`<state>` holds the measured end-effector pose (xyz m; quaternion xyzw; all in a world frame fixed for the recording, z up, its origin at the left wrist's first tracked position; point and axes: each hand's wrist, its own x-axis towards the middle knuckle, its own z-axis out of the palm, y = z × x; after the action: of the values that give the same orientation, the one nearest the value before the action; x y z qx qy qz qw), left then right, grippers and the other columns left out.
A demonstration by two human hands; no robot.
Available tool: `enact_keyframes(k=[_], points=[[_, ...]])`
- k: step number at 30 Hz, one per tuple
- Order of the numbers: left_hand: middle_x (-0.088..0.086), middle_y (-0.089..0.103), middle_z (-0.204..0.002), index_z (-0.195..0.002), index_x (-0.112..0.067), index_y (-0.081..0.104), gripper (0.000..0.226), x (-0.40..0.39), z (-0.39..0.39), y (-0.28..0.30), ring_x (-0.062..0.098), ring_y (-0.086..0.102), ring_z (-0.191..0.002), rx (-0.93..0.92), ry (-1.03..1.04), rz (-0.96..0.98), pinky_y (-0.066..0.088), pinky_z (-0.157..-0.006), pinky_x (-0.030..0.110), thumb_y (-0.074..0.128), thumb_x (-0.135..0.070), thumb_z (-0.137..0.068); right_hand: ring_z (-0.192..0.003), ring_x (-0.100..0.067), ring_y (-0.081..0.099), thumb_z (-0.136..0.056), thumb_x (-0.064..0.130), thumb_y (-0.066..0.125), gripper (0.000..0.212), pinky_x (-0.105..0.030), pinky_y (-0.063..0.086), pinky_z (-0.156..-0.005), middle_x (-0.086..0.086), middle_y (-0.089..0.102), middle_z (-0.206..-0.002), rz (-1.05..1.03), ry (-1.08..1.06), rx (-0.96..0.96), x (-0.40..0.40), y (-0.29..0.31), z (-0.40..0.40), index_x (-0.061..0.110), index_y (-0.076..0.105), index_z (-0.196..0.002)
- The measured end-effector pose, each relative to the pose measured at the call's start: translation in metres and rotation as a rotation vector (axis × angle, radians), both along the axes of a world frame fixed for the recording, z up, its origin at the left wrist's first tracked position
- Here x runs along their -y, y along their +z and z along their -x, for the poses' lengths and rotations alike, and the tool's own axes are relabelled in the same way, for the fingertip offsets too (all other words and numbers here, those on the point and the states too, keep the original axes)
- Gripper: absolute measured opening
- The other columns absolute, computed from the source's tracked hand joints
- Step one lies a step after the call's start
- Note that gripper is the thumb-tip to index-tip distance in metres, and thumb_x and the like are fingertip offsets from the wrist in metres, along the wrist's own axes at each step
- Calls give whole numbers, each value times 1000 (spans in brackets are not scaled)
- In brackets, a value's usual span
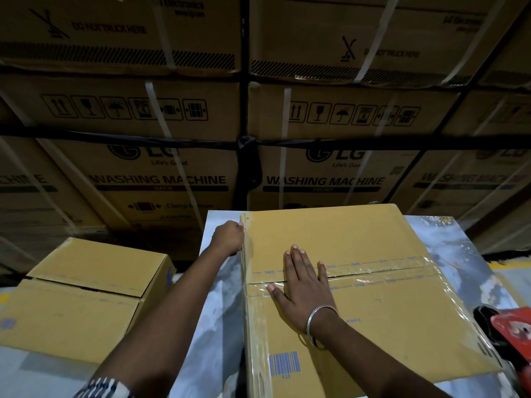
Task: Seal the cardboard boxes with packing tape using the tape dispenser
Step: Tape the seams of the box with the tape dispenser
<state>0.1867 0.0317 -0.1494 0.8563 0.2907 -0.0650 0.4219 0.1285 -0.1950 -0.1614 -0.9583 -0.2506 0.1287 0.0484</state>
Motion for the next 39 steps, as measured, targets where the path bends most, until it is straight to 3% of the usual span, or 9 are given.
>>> enact_keyframes(k=[6,14,18,21,25,27,33,36,39], points=[[11,62,-63,-70,-6,56,41,11,37,-13,25,61,-52,109,135,160,51,-52,29,56,-33,-102,-153,-14,-23,-93,75,6,91,-47,-12,-122,2,-28,-164,2,-3,8,0,-2,0,18,-14,-161],[12,61,-65,-74,-3,60,33,13,57,-13,21,58,-51,28,162,354,44,-47,24,60,-25,-99,-152,-13,-25,-97,73,12,87,-46,-13,-122,2,-28,-164,-14,-2,26,0,-5,1,19,-14,-160],[13,60,-57,-64,-2,60,28,6,42,-5,24,56,-46,47,176,285,47,-48,28,62,-14,-90,-152,-14,-24,-98,73,12,87,-46,-12,-122,2,-28,-165,4,2,26,0,-3,1,19,-16,-160],[16,66,-69,-75,-2,58,22,3,20,0,32,70,-62,107,216,181,62,-67,42,62,-18,-89,-152,-13,-25,-98,72,13,86,-45,-14,-121,2,-28,-165,-10,1,26,0,-2,1,20,-15,-160],[14,56,-129,-129,-6,59,43,2,-12,4,34,58,-115,167,30,-73,50,-94,39,62,-27,-91,-151,-14,-26,-85,82,6,100,-44,-16,-120,3,-30,-162,-31,26,-4,3,-2,-2,20,-13,-160],[12,53,-141,-139,-8,55,47,3,-27,4,33,52,-126,189,-96,-131,45,-99,38,60,-24,-94,-152,-13,-23,-75,92,7,113,-45,-14,-123,4,-27,-163,-78,64,-40,8,1,-6,20,-9,-161],[10,70,-114,-117,-9,71,27,-5,-29,-9,28,63,-110,246,-48,-47,47,-87,30,66,-21,-93,-155,-25,15,-86,66,32,89,-32,13,-122,-6,10,-169,-367,-205,62,37,-2,26,17,27,-159],[2,70,-96,-99,-13,74,13,-11,-16,-9,18,65,-90,265,70,110,48,-73,25,73,-18,-86,-154,-32,15,-84,67,37,90,-39,18,-122,-14,11,-168,-339,-456,89,57,-6,49,18,27,-159],[-1,71,-89,-89,-11,74,9,-15,7,-11,13,62,-81,291,123,172,43,-66,18,77,-15,-82,-155,-27,9,-79,75,29,97,-34,13,-123,-10,10,-168,-277,-458,26,71,-1,48,20,26,-159]])
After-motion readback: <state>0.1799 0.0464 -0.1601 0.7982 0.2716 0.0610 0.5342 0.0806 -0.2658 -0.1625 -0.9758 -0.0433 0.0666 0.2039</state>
